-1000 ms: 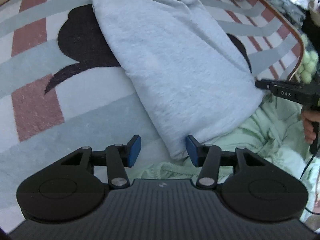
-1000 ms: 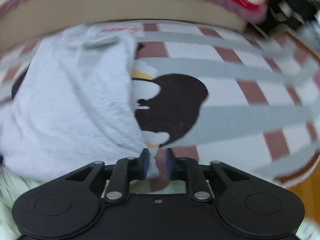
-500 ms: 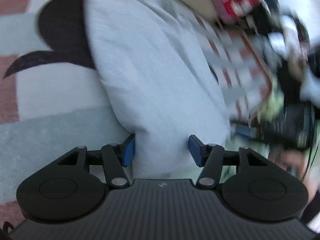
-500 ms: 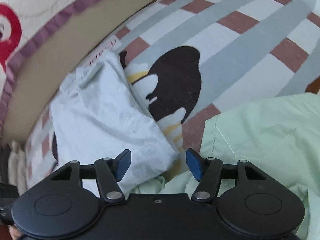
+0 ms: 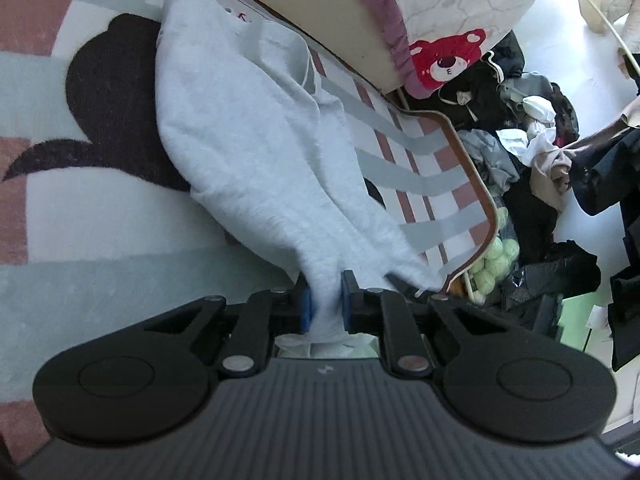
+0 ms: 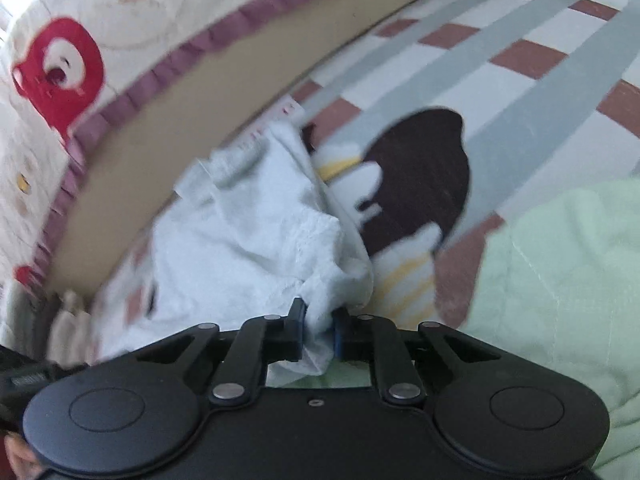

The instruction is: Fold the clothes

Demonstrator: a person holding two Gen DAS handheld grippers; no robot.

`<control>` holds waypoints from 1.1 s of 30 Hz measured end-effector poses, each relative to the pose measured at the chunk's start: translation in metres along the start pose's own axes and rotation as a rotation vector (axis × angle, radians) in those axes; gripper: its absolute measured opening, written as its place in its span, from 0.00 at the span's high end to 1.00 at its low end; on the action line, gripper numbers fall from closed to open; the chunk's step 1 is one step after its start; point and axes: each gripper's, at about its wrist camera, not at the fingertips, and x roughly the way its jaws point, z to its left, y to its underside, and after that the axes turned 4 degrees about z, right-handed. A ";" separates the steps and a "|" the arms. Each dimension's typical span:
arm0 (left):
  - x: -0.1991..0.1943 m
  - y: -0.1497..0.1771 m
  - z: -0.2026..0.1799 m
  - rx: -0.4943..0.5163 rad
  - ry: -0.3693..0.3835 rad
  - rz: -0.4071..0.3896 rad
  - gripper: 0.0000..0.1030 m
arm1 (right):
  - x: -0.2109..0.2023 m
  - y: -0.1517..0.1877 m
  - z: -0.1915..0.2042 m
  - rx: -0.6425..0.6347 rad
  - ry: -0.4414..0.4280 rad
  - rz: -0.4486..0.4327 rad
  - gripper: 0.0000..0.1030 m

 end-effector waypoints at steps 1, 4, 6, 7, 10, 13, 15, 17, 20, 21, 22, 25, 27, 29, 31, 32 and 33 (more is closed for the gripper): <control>0.001 0.000 0.002 -0.015 -0.001 0.012 0.86 | -0.002 -0.005 0.001 0.003 -0.008 -0.005 0.84; 0.009 0.002 0.012 -0.085 0.000 0.052 0.85 | -0.003 -0.015 0.004 0.011 -0.007 0.008 0.84; 0.013 0.005 0.016 -0.100 -0.013 0.072 0.85 | 0.000 -0.014 0.007 -0.021 0.026 0.012 0.85; 0.015 0.007 0.017 -0.100 -0.023 0.077 0.85 | 0.000 -0.011 0.012 -0.065 0.038 -0.003 0.85; 0.018 0.011 0.015 -0.080 -0.050 0.088 0.84 | -0.004 -0.008 0.023 -0.162 0.073 0.009 0.85; 0.023 0.011 0.015 -0.068 -0.067 0.108 0.81 | -0.001 -0.010 0.017 -0.134 0.088 0.036 0.85; 0.026 0.008 0.017 -0.075 -0.095 0.144 0.78 | 0.000 -0.009 0.011 -0.106 0.084 0.033 0.85; 0.027 0.006 0.019 -0.076 -0.099 0.157 0.78 | 0.001 -0.006 0.011 -0.119 0.091 0.035 0.85; 0.028 0.007 0.022 -0.088 -0.094 0.157 0.67 | 0.003 -0.006 0.010 -0.124 0.102 0.051 0.80; 0.029 0.008 0.023 -0.091 -0.091 0.152 0.62 | 0.006 -0.005 0.008 -0.112 0.095 0.056 0.77; 0.030 0.009 0.023 -0.093 -0.087 0.142 0.58 | 0.008 -0.004 0.005 -0.101 0.087 0.061 0.74; 0.031 0.010 0.020 -0.077 -0.082 0.115 0.55 | 0.015 -0.001 -0.003 -0.065 0.064 0.076 0.52; 0.027 0.007 0.010 -0.026 -0.087 0.088 0.59 | 0.020 0.001 -0.008 -0.042 0.049 0.086 0.50; 0.023 0.004 0.000 0.024 -0.092 0.062 0.84 | 0.025 0.000 -0.010 -0.033 0.021 0.086 0.52; 0.019 0.002 -0.010 0.075 -0.097 0.036 0.86 | 0.035 -0.008 -0.006 -0.049 -0.015 0.132 0.81; 0.012 0.000 -0.015 0.088 -0.093 0.017 0.87 | 0.033 -0.013 -0.001 -0.054 -0.027 0.142 0.82; 0.000 -0.004 -0.020 0.078 -0.086 0.003 0.88 | 0.030 -0.019 0.005 -0.060 -0.039 0.152 0.83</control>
